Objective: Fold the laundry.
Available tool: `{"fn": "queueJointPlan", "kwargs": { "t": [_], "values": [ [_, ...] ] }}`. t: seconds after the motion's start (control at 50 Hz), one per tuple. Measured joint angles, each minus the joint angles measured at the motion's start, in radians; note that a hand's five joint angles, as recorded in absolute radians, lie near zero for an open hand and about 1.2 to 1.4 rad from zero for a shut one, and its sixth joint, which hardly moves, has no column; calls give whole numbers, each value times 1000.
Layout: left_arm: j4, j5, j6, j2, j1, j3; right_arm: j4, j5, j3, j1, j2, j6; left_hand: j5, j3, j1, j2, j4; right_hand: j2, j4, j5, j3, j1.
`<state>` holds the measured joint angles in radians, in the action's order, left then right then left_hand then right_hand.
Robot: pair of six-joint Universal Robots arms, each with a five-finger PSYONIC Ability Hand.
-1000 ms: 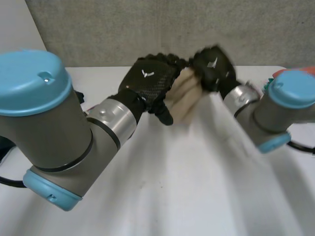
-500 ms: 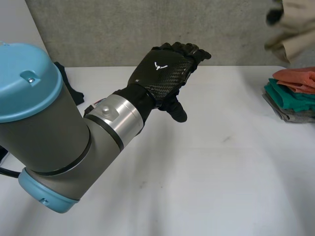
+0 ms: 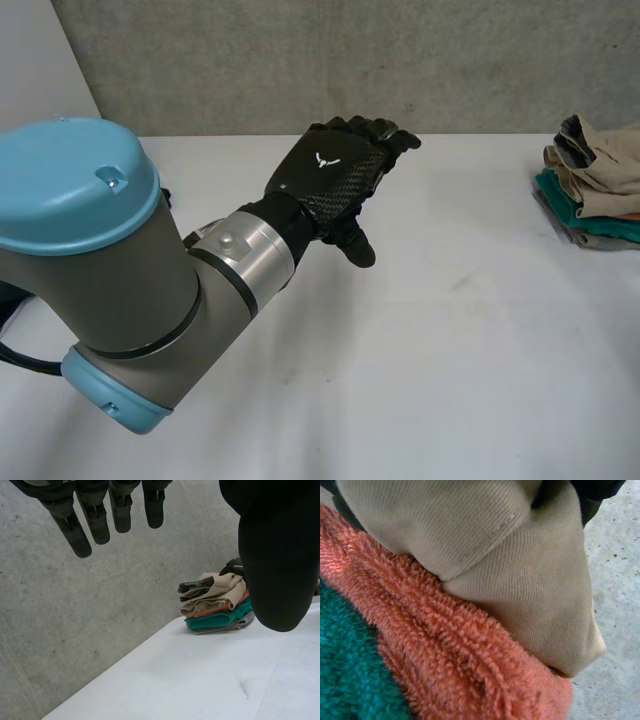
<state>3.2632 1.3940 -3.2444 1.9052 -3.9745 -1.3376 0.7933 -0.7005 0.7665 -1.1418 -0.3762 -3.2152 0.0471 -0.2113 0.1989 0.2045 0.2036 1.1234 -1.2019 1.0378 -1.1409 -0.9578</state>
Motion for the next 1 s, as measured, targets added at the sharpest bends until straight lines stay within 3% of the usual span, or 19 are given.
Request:
{"fn": "queueJointPlan", "kwargs": {
  "t": [0.06, 0.14, 0.18, 0.22, 0.32, 0.48, 0.58, 0.62, 0.7, 0.76, 0.82, 0.86, 1.0],
  "values": [
    [-1, 0, 0, 2, 0, -1, -5, -7, 7, 0, -6, 9, 0, 0, 0, 0, 0, -74, 90, -72, 78, 35],
    [0, 0, -1, -1, 1, -4, -30, -50, 54, 1, -55, 16, 0, 0, 0, 0, 0, -716, 651, -525, 680, 612],
    [0, -1, -2, -3, 1, -3, -50, -94, 103, 4, -114, 23, 0, 0, 0, 0, 0, -873, 886, -741, 865, 715],
    [1, -1, -3, -5, 1, -2, -71, -135, 155, 11, -177, 35, 0, 0, 0, 0, 0, -904, 966, -892, 915, 719],
    [1, 0, -4, -11, 2, 2, -131, -209, 276, 39, -332, 81, 0, 0, 0, 0, 0, -906, 984, -994, 921, 719],
    [-1, 1, -1, -46, 3, -4, -391, -283, 393, 138, -526, 315, 0, 0, 0, 0, 0, -906, 984, -994, 921, 719],
    [-3, 2, -1, -72, 3, -11, -578, -438, 363, 210, -583, 529, 0, 0, 0, 0, 0, -906, 984, -994, 921, 719],
    [-3, 3, -1, -84, 2, -13, -624, -544, 335, 229, -605, 613, 0, 0, 0, 0, 0, -906, 984, -994, 921, 719],
    [-1, 12, -3, -108, -4, -11, -613, -694, 304, 221, -647, 678, 0, 0, 0, 0, 0, -906, 984, -994, 921, 719],
    [2, 35, -4, -130, -20, -1, -539, -739, 328, 180, -711, 644, 0, 0, 0, 0, 0, -906, 984, -994, 921, 719],
    [7, 83, -12, -151, -54, 13, -442, -722, 398, 121, -804, 562, 0, 0, 0, 0, 0, -906, 984, -994, 921, 719],
    [13, 134, -29, -162, -97, 23, -352, -666, 489, 61, -897, 473, 0, 0, 0, 0, 0, -906, 984, -994, 921, 719],
    [55, 248, -196, -129, -339, 34, -133, -372, 839, -170, -1144, 277, 0, 0, 0, 0, 0, -906, 984, -994, 921, 719]
  ]
}}
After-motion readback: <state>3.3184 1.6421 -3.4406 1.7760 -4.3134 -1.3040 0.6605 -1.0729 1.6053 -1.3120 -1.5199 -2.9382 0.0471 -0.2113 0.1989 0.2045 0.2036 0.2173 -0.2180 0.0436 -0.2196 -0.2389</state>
